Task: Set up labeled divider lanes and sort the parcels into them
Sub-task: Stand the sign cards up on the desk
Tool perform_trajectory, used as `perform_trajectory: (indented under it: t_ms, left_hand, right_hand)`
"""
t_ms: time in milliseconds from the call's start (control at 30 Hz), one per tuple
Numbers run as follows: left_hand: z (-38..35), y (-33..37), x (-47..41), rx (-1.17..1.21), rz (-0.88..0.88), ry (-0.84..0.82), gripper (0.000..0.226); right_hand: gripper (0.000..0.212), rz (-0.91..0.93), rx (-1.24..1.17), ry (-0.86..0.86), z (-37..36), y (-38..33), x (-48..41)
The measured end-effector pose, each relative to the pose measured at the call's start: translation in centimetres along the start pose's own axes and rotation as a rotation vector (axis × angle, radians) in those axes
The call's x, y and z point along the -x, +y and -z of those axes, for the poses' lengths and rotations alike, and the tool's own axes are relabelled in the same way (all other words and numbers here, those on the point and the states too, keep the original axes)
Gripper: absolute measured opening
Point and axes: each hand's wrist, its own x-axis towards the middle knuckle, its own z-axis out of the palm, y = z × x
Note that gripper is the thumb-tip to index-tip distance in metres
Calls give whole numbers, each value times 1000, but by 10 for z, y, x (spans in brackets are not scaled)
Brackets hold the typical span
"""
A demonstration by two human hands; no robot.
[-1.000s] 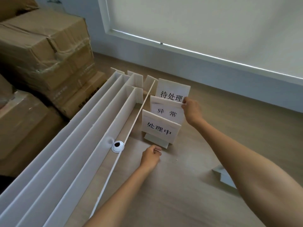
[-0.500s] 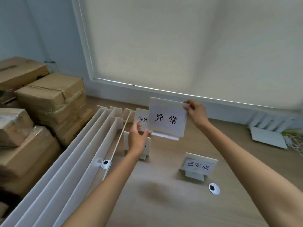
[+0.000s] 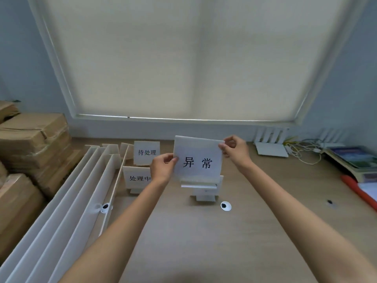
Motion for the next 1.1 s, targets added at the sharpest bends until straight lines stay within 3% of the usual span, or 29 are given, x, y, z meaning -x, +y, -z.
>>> perform_trajectory:
  t_ms: [167,367,500,700,833,1100]
  left_hand:
    - [-58,27,32,-87,-21,-27,22]
    - [-171,57,74,-8,-53,-53,16]
    - [-271,73,100,33,-12,-138,22]
    - [-395,66,118,42,145,-214,29]
    - [-437,68,116,99,258,-222,43]
    - [-499,23,88,2,394,-268,43]
  right_hand:
    - [3,-45,-17,160,65,23,20]
    - [28,-61,75,211,177,80,9]
    - [42,-84,172,142,261,121,1]
    - [48,-188,193,27,347,189,-13]
    - [58,-258,154,-78,368,231,-31]
    - [60,-373,106,-225,364,300,-67]
